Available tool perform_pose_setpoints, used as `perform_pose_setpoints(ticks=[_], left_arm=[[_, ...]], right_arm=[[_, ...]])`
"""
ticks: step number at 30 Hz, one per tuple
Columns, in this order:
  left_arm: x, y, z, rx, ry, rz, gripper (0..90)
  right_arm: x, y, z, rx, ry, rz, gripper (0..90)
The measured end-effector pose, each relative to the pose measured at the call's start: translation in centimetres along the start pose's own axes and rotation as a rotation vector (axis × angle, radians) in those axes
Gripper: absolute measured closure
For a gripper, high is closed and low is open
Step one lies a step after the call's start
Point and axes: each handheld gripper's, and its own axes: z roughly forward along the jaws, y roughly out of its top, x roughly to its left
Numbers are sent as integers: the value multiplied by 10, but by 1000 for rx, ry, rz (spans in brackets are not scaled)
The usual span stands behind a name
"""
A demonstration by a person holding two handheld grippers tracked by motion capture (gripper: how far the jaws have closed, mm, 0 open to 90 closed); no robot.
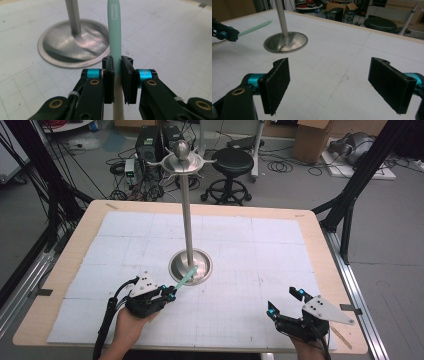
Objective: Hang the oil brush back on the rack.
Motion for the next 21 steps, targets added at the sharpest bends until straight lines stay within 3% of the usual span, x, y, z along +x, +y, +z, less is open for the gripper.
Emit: perform_pose_setpoints(ticks=[2, 6, 16, 21], left_arm=[[-4, 2, -5, -46, -11, 8, 809], [-14, 4, -11, -116, -37, 21, 809], [-34, 14, -21, -209, -113, 61, 808], [-46, 21, -23, -240, -145, 86, 808]], right_arm=[[5, 2, 4, -8, 28, 18, 166], [22, 9, 11, -17, 93, 0, 166], [60, 30, 35, -45, 249, 24, 168], [73, 41, 50, -57, 304, 33, 225]])
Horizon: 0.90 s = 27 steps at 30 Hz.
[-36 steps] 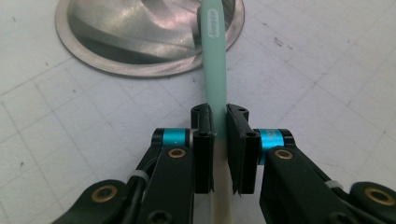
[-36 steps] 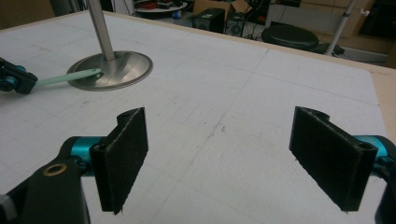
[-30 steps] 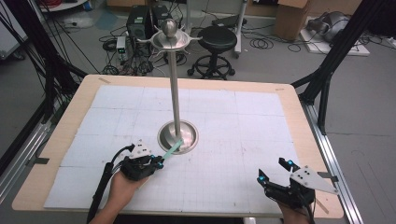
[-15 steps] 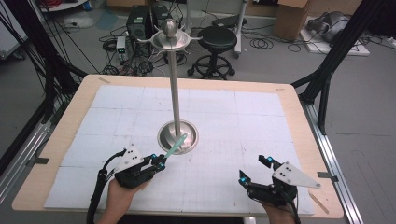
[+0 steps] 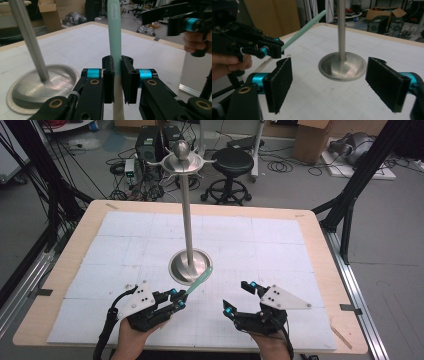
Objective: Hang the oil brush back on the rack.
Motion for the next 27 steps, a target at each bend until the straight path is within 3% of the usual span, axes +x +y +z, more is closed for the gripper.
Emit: perform_pose_setpoints(ticks=[4, 12, 18, 23, 27], left_arm=[[-5, 3, 0, -7, -17, 11, 808], [-11, 4, 2, -16, -35, 26, 807], [-14, 4, 4, -10, -45, 29, 806], [-15, 4, 5, -4, -46, 29, 806], [-15, 4, 5, -6, -48, 33, 805]], right_arm=[[3, 6, 13, -19, 52, 9, 330], [11, 18, 31, -35, 116, 24, 400], [14, 24, 38, -41, 166, 36, 486], [14, 26, 39, -53, 177, 51, 515], [15, 29, 38, -57, 194, 56, 590]])
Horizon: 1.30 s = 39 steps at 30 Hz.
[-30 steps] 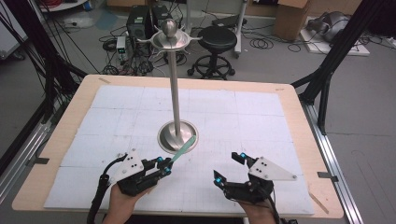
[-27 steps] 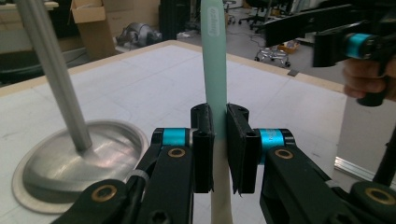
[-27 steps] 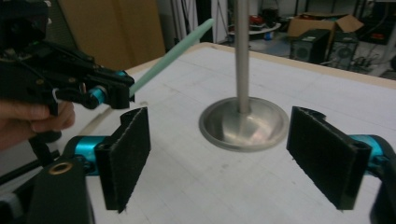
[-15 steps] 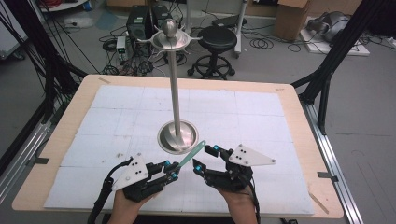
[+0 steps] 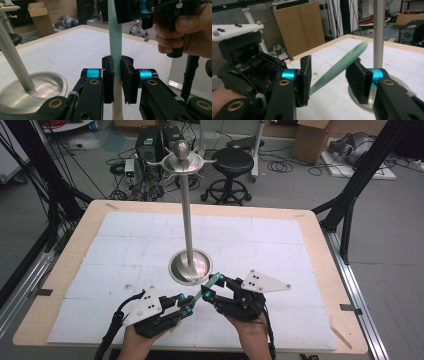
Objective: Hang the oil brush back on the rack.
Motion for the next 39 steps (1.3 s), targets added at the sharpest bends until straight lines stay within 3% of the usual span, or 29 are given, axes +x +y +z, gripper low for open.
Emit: perform_pose_setpoints(ticks=[5, 9, 16, 19, 21, 23, 26, 34, 39], left_arm=[[-1, 0, -1, -6, -7, 1, 805], [-2, 2, -2, -12, -11, 3, 804], [-2, 2, -3, -16, -15, 12, 806], [0, 1, -3, -40, -56, -3, 787], [3, 1, -4, -49, -80, -13, 689], [7, 1, -5, -53, -125, -34, 622], [14, 0, -7, -50, -197, -61, 590], [19, -5, -4, -38, -395, -108, 599], [17, -9, -1, -3, -429, -103, 676]], right_arm=[[1, 4, -1, -15, 22, 17, 650], [4, 8, -1, -23, 36, 0, 736], [8, 14, 0, -12, 98, 21, 817], [11, 17, 1, 1, 127, 5, 826], [11, 19, 1, 10, 151, -2, 826], [10, 21, 1, 11, 164, -5, 826], [6, 22, 0, 18, 203, -4, 826], [-2, 22, 4, 11, 401, -18, 825], [-7, 21, 5, -8, 472, -5, 826]])
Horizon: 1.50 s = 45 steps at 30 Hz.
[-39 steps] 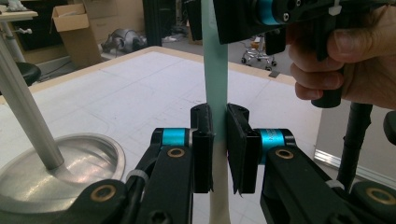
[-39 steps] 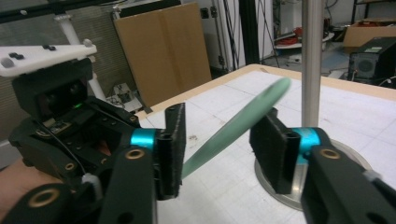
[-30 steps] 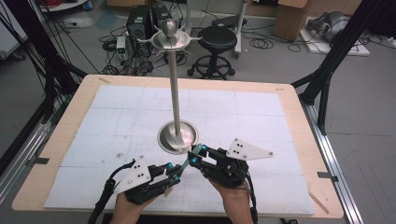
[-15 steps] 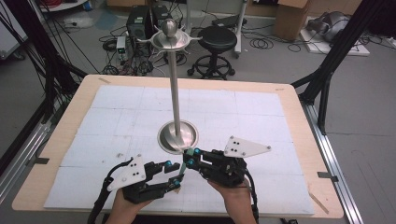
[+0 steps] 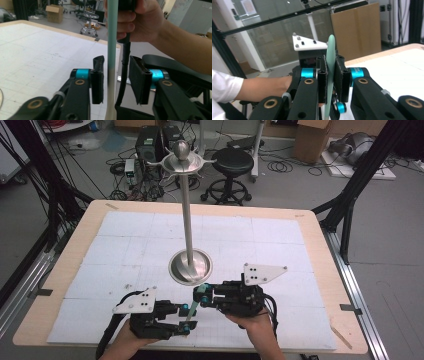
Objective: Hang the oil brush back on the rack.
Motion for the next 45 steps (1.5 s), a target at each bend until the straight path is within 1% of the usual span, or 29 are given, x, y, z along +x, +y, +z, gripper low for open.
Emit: perform_pose_setpoints(ticks=[2, 5, 6, 7, 8, 9, 10, 11, 13, 15, 17, 19, 21, 22, 23, 24, 25, 26, 27, 29, 30, 32, 34, 37, 38, 39, 40, 41, 45], left_arm=[[0, -1, 0, 1, -3, -4, 727], [1, -2, 0, 4, 20, 2, 837], [2, -2, 0, 5, 28, -4, 837], [2, -2, 0, 6, 40, -2, 839], [2, -2, -1, 1, 55, 2, 839], [2, -2, -1, -9, 64, 2, 840], [2, -2, -2, -22, 75, 0, 840], [3, -1, -3, -37, 87, -4, 841], [4, 0, -6, -69, 102, -15, 841], [5, 1, -7, -82, 103, -28, 841], [6, 1, -8, -87, 103, -27, 841], [6, 1, -8, -87, 101, -24, 841], [5, 0, -8, -92, 101, -17, 839], [5, 0, -9, -97, 107, -23, 835], [6, 1, -10, -92, 104, -35, 788], [7, 1, -12, -81, 113, -40, 714], [8, 0, -14, -71, 134, -34, 651], [9, -1, -20, -65, 157, -24, 586], [11, -2, -23, -70, 171, -21, 530], [14, -4, -36, -86, 210, -30, 478], [16, -4, -43, -91, 234, -33, 460], [20, -5, -58, -92, 282, -43, 392], [24, -8, -75, -107, 331, -47, 337], [28, -12, -92, -113, 384, -63, 261], [29, -14, -98, -112, 415, -62, 242], [29, -16, -101, -112, 427, -62, 197], [30, -17, -104, -113, 435, -61, 172], [31, -18, -107, -113, 436, -59, 178], [32, -20, -113, -128, 450, -61, 191]], right_arm=[[0, 0, 0, 5, 8, -1, 826], [1, 0, 0, 14, 13, -4, 824], [1, -1, 1, 11, 7, -3, 813], [2, -1, 1, -8, -26, -12, 663], [2, -2, 1, -24, -56, -2, 524], [0, -2, 1, -37, -91, 31, 438], [-1, -4, 2, -48, -111, 49, 426], [-1, -5, 3, -53, -112, 46, 442], [0, -9, 6, -53, -120, 24, 465], [2, -10, 10, -40, -117, 2, 521], [3, -10, 14, -32, -116, -25, 581], [3, -8, 18, -28, -106, -38, 675], [3, -7, 19, -35, -98, -46, 809], [2, -5, 20, -40, -92, -42, 815], [0, -4, 21, -39, -81, -22, 823], [-1, -3, 22, -34, -89, -18, 824], [-2, 0, 23, -24, -99, -26, 825], [-4, 3, 24, -22, -103, -21, 826], [-6, 9, 25, -28, -107, -21, 826], [-9, 19, 26, -25, -118, -25, 825], [-10, 25, 27, -21, -129, -35, 826], [-11, 39, 31, -15, -149, -51, 825], [-12, 52, 35, -8, -167, -75, 825], [-15, 71, 43, 8, -197, -98, 826], [-16, 77, 46, 12, -207, -101, 826], [-18, 83, 49, 12, -216, -107, 826], [-19, 88, 52, 14, -221, -110, 826], [-20, 93, 54, 15, -231, -118, 826], [-24, 113, 66, 31, -255, -117, 825]])
